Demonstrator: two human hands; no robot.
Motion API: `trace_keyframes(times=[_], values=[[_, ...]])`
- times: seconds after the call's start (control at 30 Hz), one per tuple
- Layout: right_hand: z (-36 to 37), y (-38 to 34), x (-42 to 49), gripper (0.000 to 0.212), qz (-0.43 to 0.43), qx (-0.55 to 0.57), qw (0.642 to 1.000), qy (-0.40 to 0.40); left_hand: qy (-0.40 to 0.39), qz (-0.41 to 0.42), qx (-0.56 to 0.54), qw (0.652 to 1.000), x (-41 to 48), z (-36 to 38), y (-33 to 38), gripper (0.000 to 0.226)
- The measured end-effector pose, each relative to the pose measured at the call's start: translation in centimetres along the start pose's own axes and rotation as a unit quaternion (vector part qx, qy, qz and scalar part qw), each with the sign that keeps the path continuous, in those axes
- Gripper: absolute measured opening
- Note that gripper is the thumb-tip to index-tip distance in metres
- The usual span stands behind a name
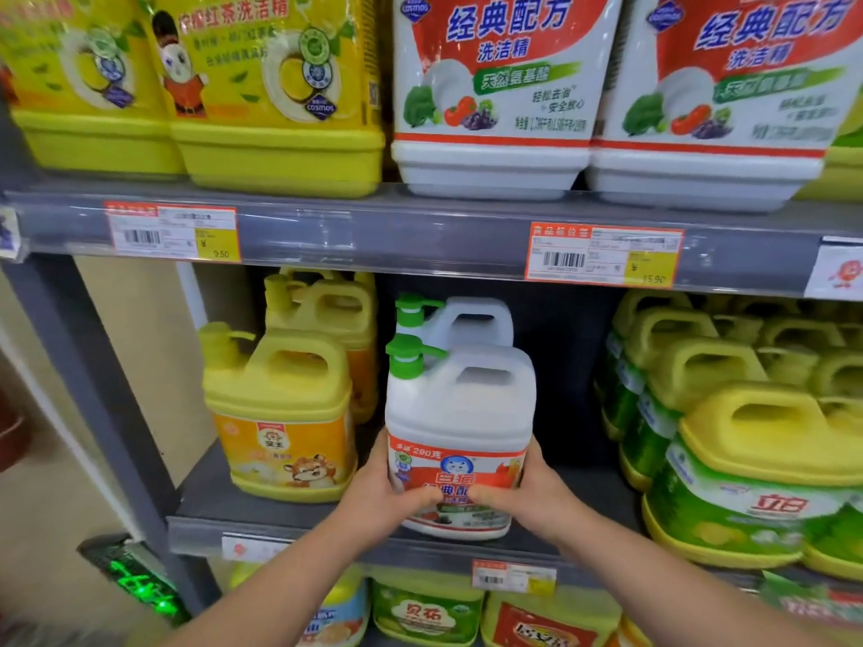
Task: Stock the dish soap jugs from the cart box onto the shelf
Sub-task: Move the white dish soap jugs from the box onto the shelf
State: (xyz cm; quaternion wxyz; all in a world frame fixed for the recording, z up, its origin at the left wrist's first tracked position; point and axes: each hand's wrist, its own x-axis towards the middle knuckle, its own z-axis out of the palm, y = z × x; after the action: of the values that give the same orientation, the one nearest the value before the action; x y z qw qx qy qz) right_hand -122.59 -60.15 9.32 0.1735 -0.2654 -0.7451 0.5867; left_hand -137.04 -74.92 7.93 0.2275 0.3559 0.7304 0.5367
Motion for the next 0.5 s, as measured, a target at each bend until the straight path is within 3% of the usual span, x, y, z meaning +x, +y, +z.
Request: trace_keyframes(times=[0.17, 0.5], values=[[-0.26, 0.30, 0.39, 0.091, 0.009, -0.008, 1.000, -0.004, 0.022, -0.001, 0.038, 0.999, -0.01, 0.06, -0.48, 0.057], [-0.32, 0.54, 0.83, 0.086, 0.026, -0.047, 0.999, -0.006, -0.007, -0.022, 0.041, 0.999, 0.24, -0.18, 0.03, 0.072]])
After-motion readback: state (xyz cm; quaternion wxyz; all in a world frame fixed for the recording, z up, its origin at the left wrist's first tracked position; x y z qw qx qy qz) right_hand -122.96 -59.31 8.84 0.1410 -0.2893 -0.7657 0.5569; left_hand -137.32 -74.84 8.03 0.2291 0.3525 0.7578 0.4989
